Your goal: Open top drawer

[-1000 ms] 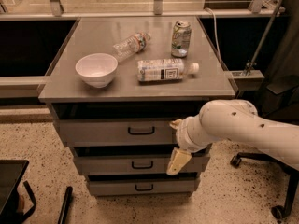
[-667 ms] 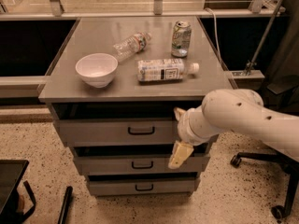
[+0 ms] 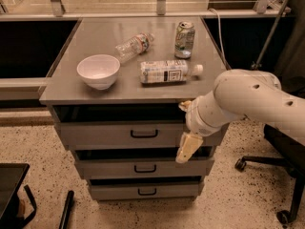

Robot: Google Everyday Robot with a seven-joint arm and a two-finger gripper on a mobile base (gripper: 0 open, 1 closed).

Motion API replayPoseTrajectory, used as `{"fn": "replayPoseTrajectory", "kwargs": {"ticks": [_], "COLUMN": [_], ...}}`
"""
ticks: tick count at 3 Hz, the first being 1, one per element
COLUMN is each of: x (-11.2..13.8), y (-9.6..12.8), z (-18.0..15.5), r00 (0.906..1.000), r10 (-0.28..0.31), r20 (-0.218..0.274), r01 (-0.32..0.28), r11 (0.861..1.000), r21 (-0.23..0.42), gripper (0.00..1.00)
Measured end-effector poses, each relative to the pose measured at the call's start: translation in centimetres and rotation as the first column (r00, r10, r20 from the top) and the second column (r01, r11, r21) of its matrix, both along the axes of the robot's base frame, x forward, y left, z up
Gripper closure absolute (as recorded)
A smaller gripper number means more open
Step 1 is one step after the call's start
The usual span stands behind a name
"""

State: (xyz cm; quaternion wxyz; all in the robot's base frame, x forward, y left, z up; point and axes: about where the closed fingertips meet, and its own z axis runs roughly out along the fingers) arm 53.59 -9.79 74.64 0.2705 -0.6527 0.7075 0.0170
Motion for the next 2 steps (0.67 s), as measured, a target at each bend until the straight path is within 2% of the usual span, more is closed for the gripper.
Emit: {"fn": "replayPoseTrajectory", "kwargs": {"ticks": [1,2], "x": [0.2,0.4], "y": [0.5,1.3], "z": [-2.8,-6.6], "r00": [0.9998,0.9977], "r10": [-0.021,-0.062], "r20": [0.003,0.028], "r01": [0.021,0.063], "r11": [1.000,0.998], "r21": [-0.002,-0.016], "gripper": [0.00,0.00]}}
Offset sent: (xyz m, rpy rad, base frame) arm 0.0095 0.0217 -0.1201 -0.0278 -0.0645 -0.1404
